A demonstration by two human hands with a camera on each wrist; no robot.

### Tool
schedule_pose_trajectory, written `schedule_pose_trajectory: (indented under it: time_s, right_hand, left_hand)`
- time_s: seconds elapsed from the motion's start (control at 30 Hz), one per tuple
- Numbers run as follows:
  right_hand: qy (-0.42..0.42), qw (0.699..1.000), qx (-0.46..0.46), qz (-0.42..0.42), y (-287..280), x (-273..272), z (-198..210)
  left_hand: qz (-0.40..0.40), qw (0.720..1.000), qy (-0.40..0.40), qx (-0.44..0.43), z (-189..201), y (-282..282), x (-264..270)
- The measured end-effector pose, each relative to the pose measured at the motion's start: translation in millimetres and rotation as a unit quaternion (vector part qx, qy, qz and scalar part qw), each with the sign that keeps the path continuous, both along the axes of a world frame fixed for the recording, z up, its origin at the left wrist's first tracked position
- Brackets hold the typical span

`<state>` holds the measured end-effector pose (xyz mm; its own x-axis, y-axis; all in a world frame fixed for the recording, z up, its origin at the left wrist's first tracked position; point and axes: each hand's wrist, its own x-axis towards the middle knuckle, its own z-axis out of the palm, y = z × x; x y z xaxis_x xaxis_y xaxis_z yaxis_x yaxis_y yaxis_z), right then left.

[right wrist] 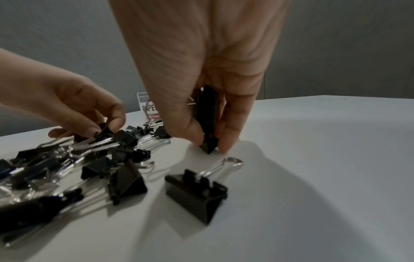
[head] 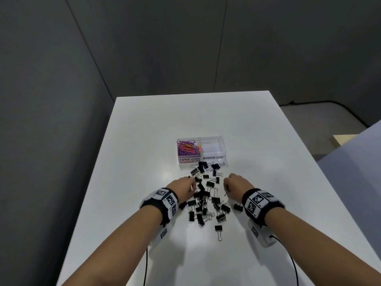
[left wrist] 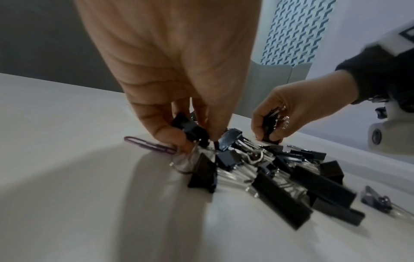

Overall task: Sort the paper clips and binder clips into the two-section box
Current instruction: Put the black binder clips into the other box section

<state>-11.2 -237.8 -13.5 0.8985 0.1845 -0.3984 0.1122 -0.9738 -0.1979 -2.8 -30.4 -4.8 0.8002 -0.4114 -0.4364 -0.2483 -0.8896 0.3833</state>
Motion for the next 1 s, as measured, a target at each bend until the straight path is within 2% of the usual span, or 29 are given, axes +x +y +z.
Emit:
schedule_pose_trajectory:
  time_s: [0.1, 0.23, 0.53, 0.77, 1.0]
  right_hand:
    - [-0.006, 1.000, -0.003, 0.000, -3, -1, 0]
    - [0.005, 1.000, -0.005, 0.001, -3, -1, 1]
    - [0.010, 1.000, 0.021, -0.004, -6, -1, 6]
    - [-0.039, 0.990, 0.131, -0.045, -9, 16, 29]
    - [-0.137, 0.962, 0.212, -0.104, 6, 75, 53]
  left_hand:
    - [0.005, 1.000, 0.024, -0.020, 0, -2, -2]
    - [-0.013, 0.999, 0.047, -0.003, -1, -9, -3]
    - [-0.007, 0.999, 0.037, -0.015, -1, -25, -8]
    - [-0.002, 0.997, -0.020, -0.080, 12, -19, 3]
    - [0.042, 0.979, -0.111, -0.164, 46, -19, 44]
